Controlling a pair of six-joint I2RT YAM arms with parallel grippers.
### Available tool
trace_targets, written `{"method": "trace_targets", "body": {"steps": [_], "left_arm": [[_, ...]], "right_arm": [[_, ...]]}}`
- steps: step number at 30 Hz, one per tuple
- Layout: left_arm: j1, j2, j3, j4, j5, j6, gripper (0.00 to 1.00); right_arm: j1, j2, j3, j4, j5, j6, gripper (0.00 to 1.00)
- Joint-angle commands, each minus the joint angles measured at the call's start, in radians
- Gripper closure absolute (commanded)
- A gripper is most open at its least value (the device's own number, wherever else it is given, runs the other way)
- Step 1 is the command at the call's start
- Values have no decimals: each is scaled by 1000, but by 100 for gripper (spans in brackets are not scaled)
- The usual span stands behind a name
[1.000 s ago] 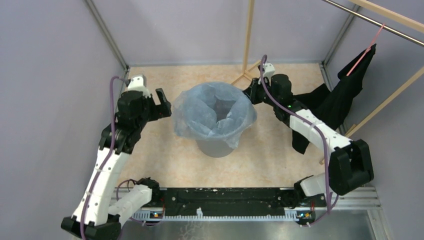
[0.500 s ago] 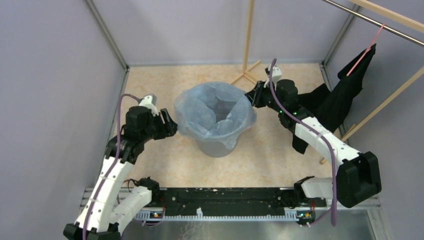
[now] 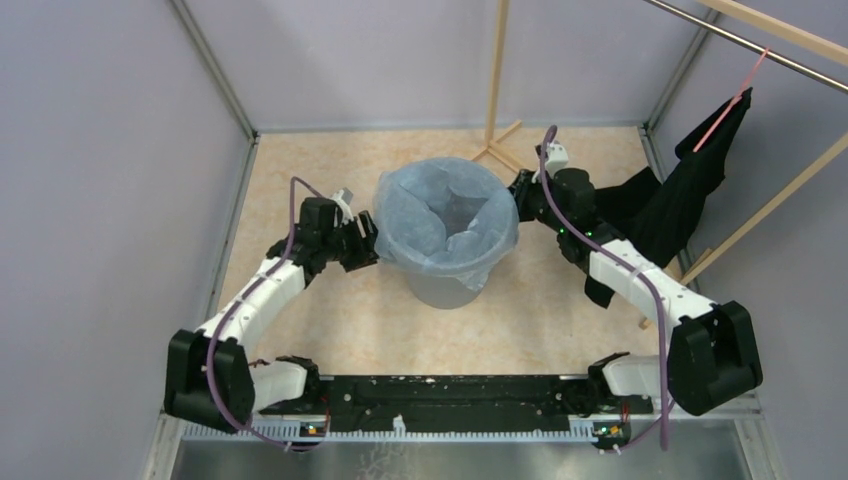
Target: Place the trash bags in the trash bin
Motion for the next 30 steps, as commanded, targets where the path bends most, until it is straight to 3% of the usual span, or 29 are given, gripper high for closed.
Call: {"method": "trace_targets", "body": {"steps": [1, 7, 17, 23, 30], "left_arm": [[-4, 64, -46, 191, 79, -54, 33], [-4, 157, -122, 352, 152, -114, 39], [-4, 78, -151, 222, -20, -10, 37], [-4, 73, -290, 342, 56, -79, 38], [-4, 16, -212, 163, -27, -12, 26]], "right_arm": [[5, -17, -21, 58, 32, 10, 75], [5, 11, -18, 45, 80, 0, 75], [5, 10, -6, -25, 114, -17, 75], [5, 11, -59, -8, 147, -1, 75], [5, 32, -16, -106, 140, -3, 75]]}}
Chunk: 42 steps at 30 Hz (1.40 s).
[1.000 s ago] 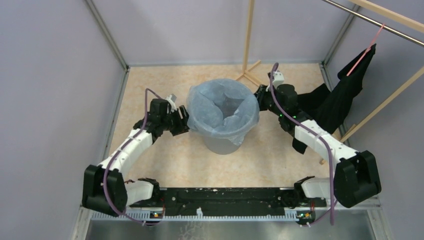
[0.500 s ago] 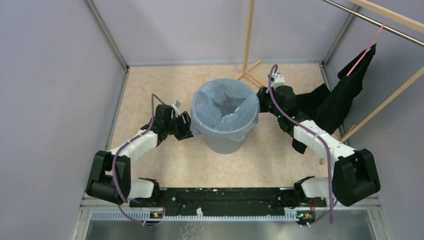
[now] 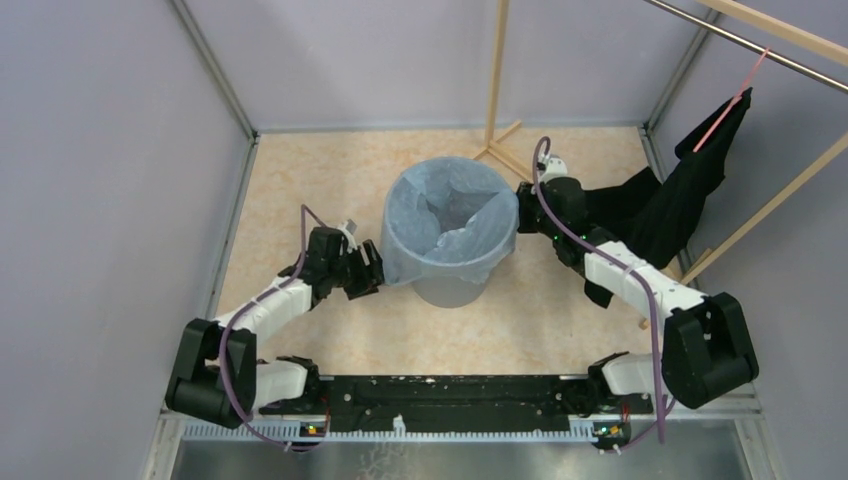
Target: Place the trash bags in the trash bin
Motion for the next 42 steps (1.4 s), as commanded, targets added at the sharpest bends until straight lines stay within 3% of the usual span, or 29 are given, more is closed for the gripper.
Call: {"method": "trace_targets", "body": {"steps": [1, 3, 10, 16, 24, 30, 35, 38, 42], "left_arm": [[1, -66, 72, -110, -56, 43, 23], [1, -90, 89, -155, -69, 42, 17], [1, -178, 107, -241, -116, 45, 3], [1, -189, 155, -294, -170, 89, 2], [1, -241, 252, -395, -229, 146, 1], [1, -338, 283, -480, -401, 156, 2], [1, -415, 296, -492, -404, 157, 2], [1, -443, 305, -494, -397, 172, 1], [1, -439, 271, -411, -317, 180, 2]], "right_arm": [[4, -11, 51, -107, 33, -13, 74], [4, -40, 105, -219, 87, -31, 70], [4, -191, 226, -504, 222, -96, 33], [4, -287, 264, -579, 234, -116, 21], [4, -266, 114, -447, 151, -65, 22], [4, -197, -82, -236, 133, -39, 35], [4, -69, -66, -228, 196, -63, 49], [4, -99, -30, -276, 180, -65, 46], [4, -211, 22, -356, 174, -59, 29]]}}
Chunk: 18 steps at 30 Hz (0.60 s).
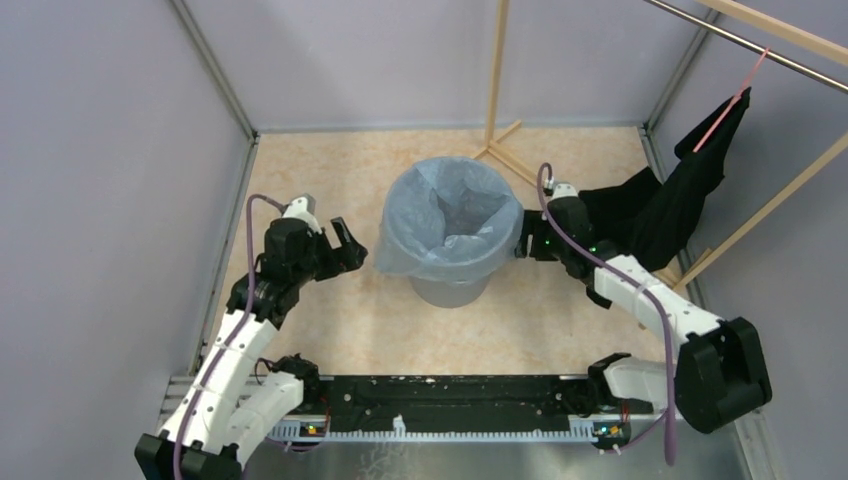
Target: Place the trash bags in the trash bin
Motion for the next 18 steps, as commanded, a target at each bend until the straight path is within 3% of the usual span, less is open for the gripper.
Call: {"method": "trace_targets", "body": {"steps": [1, 7, 11, 16, 18], "left_arm": [[1, 17, 8, 87, 85, 17, 2], [1, 136, -21, 207, 210, -21, 3], [1, 233, -81, 298, 307, -35, 5], [1, 337, -128, 354, 361, -35, 7], [1, 381, -133, 356, 388, -33, 9]], "right_arm": [[4, -153, 120, -61, 21, -5, 26], [5, -240, 290, -258, 100, -36, 19], [4, -252, 450, -316, 41, -73, 17], [19, -124, 658, -347, -127, -83, 18], [97, -32, 749, -368, -134, -87, 18]]}}
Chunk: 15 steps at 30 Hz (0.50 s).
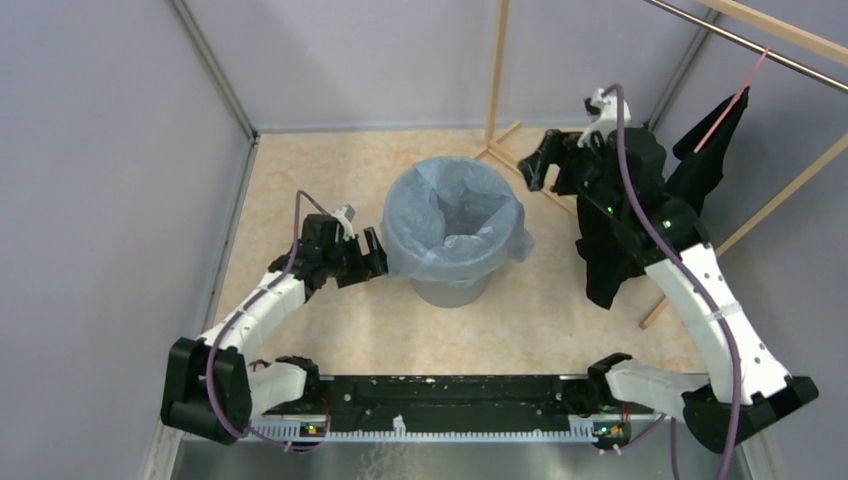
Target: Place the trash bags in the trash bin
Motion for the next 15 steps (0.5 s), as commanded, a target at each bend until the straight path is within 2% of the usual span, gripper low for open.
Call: {"method": "trace_targets", "body": {"steps": [1, 3, 5, 10, 13, 15], "left_arm": [[1, 72, -12, 80, 100, -2, 10], [1, 101, -3, 67, 118, 3, 11], [1, 112, 18, 36, 114, 18, 11], [1, 153, 132, -94, 51, 146, 9], [1, 179, 158, -151, -17, 201, 8], [1, 186, 152, -134, 22, 201, 8]], "right_arm": [[182, 183, 199, -66, -65, -45, 18], [319, 291, 314, -117, 97, -84, 17], [391, 388, 391, -179, 175, -95, 16], [449, 512, 408, -262, 304, -87, 19], [460, 535, 390, -288, 314, -84, 25], [467, 542, 366, -269, 289, -79, 26]]}}
